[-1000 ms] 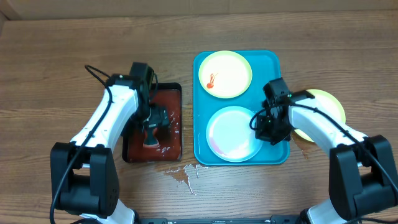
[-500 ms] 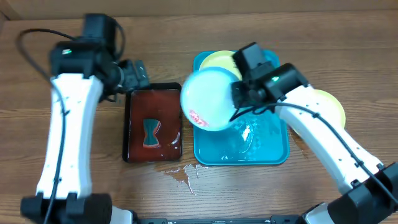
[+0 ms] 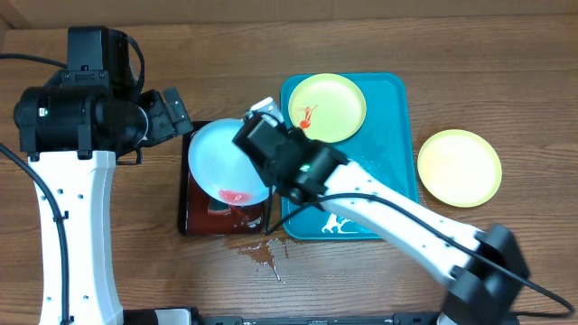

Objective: Clean dirty plates on tray and stack at the side
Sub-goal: 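Lift the white plate with the right gripper and tilt it over the basin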

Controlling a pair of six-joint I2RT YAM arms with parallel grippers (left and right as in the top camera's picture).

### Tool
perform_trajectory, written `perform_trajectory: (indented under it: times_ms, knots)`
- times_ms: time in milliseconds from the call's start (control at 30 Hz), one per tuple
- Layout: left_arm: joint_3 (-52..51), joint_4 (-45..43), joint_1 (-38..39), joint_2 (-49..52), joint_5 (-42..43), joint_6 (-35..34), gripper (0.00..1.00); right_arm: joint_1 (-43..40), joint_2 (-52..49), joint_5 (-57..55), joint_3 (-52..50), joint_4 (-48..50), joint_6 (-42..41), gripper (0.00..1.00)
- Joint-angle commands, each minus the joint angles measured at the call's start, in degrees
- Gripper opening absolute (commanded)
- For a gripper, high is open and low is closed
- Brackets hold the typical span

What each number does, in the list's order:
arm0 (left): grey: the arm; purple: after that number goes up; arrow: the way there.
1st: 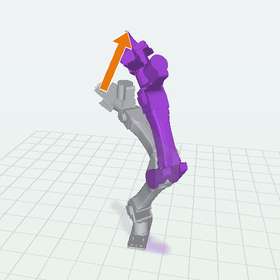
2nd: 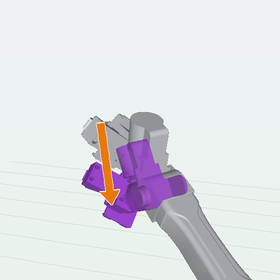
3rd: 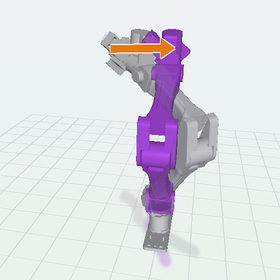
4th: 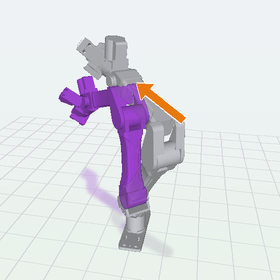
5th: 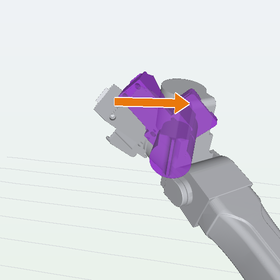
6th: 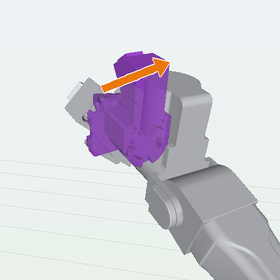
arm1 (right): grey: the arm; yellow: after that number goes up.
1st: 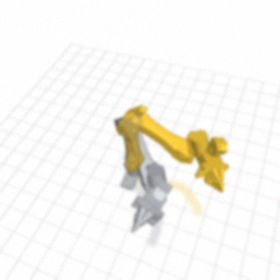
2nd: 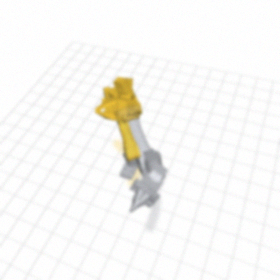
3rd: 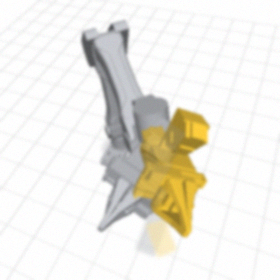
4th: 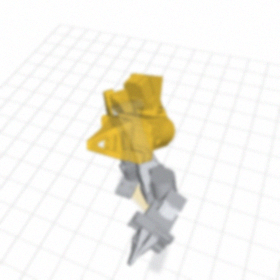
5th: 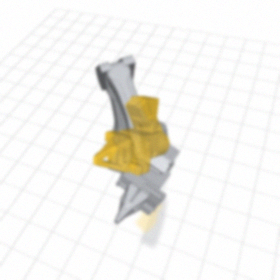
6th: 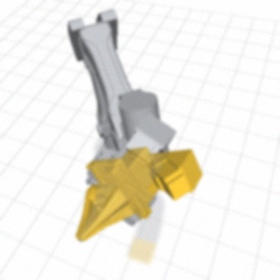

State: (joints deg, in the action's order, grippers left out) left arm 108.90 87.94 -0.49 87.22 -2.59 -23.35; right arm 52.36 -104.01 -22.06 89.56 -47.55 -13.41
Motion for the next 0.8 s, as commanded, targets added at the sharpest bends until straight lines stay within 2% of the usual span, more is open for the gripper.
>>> perform_trajectory:
  times_ms: [0,467,767]
  knots:
    - [-0.02,0.55,-0.35,-0.35,-2.45,0.92,1.0,1.09,-0.74,-7.32,0.94,0.61,-0.46,0.04]
    - [-0.07,0.52,-0.33,-0.35,-2.32,0.9,1.0,11.82,3.98,-34.16,1.55,0.63,-1.53,0.04]
    - [-0.07,0.52,-0.35,-0.35,-2.32,0.9,1.0,16.68,4.04,-44.68,1.55,0.63,-1.53,0.04]
